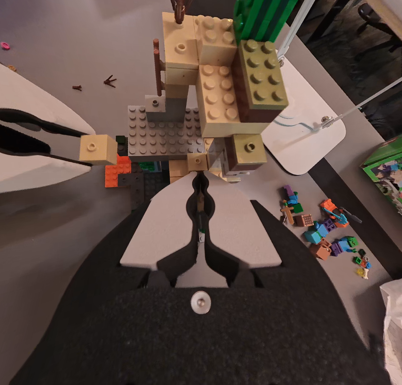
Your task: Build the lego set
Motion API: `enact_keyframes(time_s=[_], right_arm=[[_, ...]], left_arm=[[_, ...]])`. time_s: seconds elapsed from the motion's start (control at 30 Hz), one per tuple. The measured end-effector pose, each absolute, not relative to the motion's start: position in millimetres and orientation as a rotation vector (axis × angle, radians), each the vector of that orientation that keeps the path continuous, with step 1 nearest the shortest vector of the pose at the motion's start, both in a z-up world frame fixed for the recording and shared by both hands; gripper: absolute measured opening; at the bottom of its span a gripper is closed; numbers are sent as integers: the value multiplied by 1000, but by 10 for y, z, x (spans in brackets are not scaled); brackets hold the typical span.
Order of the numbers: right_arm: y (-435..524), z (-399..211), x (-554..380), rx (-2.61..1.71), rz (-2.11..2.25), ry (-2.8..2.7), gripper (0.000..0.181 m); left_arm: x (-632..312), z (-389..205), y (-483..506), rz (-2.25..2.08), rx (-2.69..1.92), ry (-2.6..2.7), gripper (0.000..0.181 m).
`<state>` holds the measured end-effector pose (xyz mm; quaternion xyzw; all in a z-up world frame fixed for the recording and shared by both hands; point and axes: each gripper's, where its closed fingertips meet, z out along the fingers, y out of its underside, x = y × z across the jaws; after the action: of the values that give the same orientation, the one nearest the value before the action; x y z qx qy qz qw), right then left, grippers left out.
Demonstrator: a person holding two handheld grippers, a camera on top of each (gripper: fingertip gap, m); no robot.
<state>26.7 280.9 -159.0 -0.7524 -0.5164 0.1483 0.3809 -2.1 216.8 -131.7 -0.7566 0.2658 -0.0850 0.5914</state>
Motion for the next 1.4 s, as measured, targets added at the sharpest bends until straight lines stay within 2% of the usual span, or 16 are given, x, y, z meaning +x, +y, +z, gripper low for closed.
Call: enact_keyframes(time_s=[0.03, 0.5, 1.4], right_arm=[[2807, -1590, 267, -1920, 377, -1318, 0], [2697, -1196, 589, -1836, 567, -1139, 1], [2430, -1476, 567, -1808, 699, -1204, 0]], left_arm=[[-10, -1333, 2173, -199, -1767, 623, 16], [215, -1419, 2464, -175, -1888, 714, 16], [239, -1420, 2599, -69, -1936, 811, 22]])
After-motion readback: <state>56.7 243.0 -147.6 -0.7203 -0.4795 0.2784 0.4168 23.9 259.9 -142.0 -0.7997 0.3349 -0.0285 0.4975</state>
